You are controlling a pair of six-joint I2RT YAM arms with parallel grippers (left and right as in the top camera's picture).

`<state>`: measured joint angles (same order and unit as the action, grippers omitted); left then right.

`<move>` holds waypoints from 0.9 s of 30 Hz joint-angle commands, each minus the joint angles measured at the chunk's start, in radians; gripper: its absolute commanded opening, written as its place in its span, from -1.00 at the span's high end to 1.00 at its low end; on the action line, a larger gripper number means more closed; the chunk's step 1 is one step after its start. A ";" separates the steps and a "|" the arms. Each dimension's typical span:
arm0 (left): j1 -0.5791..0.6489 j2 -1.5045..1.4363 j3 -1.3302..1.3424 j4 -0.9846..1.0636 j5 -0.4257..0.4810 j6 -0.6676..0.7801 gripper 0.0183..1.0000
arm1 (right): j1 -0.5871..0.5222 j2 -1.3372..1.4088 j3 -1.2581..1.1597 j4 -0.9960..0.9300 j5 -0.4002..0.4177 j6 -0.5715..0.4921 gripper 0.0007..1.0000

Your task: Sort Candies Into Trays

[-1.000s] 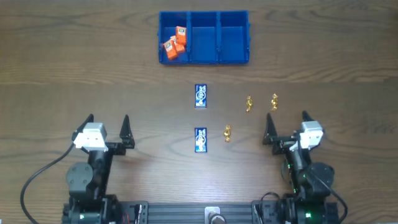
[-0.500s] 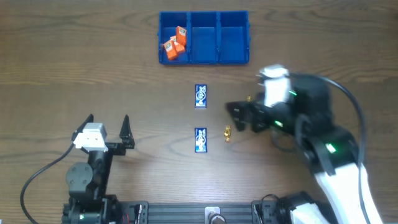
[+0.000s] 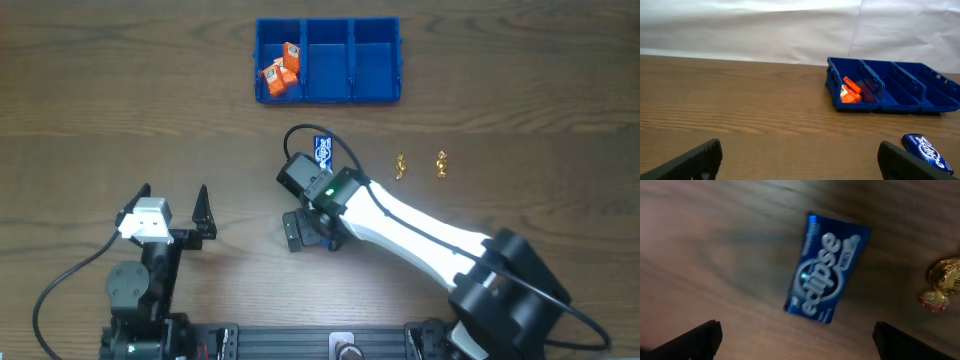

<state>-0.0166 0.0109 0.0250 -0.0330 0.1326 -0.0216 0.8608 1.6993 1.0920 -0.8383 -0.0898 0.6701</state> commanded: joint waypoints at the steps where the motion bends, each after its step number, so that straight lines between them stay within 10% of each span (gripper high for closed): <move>1: 0.003 -0.005 -0.019 -0.032 0.021 0.007 -1.00 | 0.001 0.083 0.009 0.044 0.099 0.098 -1.00; 13: 0.003 -0.005 -0.019 -0.032 0.021 0.007 -1.00 | -0.011 0.149 0.009 0.093 0.157 0.145 -0.91; 18: 0.003 -0.005 -0.019 -0.032 0.021 0.007 -0.99 | -0.011 0.149 0.009 0.093 0.157 0.145 -0.28; 27: 0.003 -0.005 -0.019 -0.032 0.021 0.007 -1.00 | -0.011 0.149 0.009 0.112 0.168 0.145 0.29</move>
<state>-0.0166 0.0109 0.0250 -0.0330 0.1326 -0.0219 0.8547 1.8393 1.0924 -0.7315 0.0578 0.8101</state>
